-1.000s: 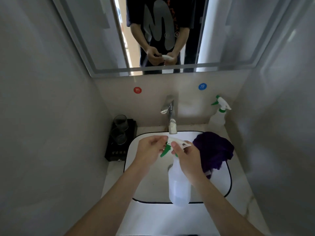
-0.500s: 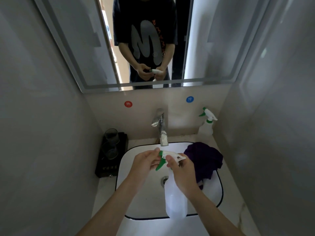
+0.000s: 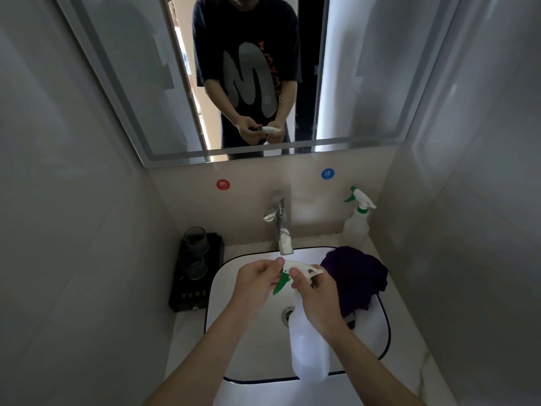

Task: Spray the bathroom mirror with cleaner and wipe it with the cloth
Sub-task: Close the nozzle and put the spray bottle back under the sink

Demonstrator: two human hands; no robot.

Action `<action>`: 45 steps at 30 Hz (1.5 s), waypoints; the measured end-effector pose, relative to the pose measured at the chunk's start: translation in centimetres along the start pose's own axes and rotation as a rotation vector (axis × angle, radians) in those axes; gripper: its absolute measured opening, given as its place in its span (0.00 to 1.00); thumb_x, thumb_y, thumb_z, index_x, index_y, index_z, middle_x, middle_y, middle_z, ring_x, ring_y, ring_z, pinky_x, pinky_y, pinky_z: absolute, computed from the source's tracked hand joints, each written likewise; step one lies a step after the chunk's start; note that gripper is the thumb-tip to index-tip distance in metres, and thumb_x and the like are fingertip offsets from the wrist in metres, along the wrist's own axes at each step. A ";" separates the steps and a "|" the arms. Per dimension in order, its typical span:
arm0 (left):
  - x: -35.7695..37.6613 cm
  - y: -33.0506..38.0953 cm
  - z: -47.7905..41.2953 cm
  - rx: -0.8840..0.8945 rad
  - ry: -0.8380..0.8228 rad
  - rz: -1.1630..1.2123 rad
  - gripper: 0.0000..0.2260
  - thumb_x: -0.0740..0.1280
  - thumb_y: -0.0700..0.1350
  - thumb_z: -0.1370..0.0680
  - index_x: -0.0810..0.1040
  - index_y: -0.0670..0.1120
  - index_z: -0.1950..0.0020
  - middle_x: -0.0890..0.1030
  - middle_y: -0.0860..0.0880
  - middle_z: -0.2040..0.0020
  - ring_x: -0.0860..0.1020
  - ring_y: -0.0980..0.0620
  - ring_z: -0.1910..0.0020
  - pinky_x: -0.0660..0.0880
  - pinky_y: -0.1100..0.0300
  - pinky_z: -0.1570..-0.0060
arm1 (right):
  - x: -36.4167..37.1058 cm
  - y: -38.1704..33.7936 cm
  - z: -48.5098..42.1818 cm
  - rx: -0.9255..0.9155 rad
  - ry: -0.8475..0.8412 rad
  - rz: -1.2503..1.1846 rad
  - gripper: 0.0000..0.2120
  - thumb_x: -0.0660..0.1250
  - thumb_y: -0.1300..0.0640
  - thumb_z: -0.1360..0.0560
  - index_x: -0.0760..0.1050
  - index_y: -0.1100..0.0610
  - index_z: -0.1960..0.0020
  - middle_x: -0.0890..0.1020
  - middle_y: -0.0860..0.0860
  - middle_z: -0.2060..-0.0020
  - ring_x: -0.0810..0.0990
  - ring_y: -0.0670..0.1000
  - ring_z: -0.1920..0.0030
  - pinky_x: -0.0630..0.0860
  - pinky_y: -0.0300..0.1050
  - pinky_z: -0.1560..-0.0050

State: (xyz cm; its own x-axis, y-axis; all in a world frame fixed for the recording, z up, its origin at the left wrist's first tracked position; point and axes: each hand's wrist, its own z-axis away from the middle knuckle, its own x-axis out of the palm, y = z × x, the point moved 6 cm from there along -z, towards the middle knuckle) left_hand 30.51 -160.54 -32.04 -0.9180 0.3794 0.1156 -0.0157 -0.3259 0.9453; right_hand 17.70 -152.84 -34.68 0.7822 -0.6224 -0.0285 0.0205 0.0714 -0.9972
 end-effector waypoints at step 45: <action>0.1 0.8 1.5 0.082 0.073 -0.224 0.19 0.70 0.54 0.20 0.85 0.37 0.54 0.86 0.36 0.56 0.84 0.34 0.50 0.80 0.39 0.43 | -0.6 -0.7 1.2 -0.046 -0.012 0.029 0.09 0.72 0.56 0.22 0.80 0.64 0.53 0.83 0.50 0.63 0.80 0.39 0.65 0.75 0.33 0.62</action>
State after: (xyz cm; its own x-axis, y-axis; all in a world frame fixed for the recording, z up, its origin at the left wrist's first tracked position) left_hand 30.95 -159.50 -30.80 -0.9214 0.3696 -0.1197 -0.1928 -0.1677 0.9668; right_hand 17.97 -151.55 -33.87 0.7892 -0.6115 -0.0566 -0.0304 0.0532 -0.9981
